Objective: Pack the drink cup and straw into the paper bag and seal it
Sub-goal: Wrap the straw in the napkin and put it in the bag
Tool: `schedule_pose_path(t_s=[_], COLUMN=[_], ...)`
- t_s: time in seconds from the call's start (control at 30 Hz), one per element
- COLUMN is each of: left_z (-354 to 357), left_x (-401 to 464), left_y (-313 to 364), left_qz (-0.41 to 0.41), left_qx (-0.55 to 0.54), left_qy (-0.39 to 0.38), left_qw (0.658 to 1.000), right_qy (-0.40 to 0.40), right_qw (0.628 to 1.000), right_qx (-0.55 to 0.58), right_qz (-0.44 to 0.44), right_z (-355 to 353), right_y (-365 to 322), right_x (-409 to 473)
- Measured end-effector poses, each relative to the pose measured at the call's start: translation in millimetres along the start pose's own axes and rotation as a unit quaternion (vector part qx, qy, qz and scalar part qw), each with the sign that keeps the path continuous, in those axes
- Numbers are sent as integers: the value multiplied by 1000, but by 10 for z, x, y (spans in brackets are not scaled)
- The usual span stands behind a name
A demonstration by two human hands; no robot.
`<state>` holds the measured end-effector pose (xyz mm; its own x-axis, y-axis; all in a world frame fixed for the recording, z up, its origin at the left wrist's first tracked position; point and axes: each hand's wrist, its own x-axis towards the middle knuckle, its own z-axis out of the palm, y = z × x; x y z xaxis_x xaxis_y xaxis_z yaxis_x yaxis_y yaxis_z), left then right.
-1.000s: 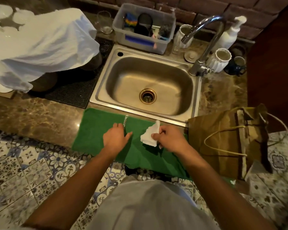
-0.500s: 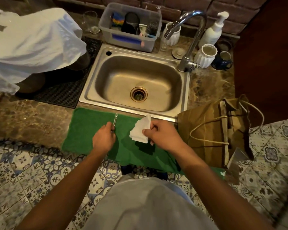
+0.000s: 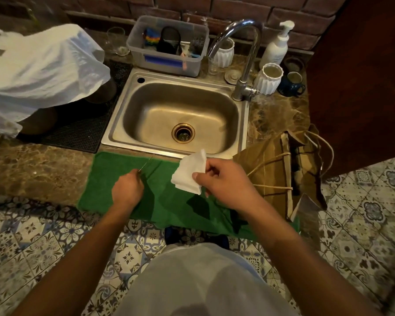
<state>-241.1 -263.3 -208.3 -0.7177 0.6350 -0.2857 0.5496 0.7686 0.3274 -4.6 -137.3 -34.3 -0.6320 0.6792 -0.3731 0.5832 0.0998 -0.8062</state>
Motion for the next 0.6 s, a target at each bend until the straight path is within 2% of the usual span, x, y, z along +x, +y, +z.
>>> schedule_pose_path(t_s=[0.2, 0.37, 0.5, 0.6], left_z=[-268, -706, -748, -701], left_x=[-168, -642, -954, -1138], left_y=[434, 1239, 1835, 2226], left_qz=[76, 171, 184, 190], left_qx=[-123, -331, -406, -419], left_qy=[-24, -73, -115, -123], left_qw=[989, 925, 887, 879], right_qy=[35, 92, 129, 155], right_qw=[998, 994, 990, 987], right_qx=[11, 19, 21, 12], right_qz=[-48, -55, -44, -51], right_z=[-456, -1012, -1446, -1639], right_y=[-134, 5, 213, 354], right_x=[-302, -591, -780, -881])
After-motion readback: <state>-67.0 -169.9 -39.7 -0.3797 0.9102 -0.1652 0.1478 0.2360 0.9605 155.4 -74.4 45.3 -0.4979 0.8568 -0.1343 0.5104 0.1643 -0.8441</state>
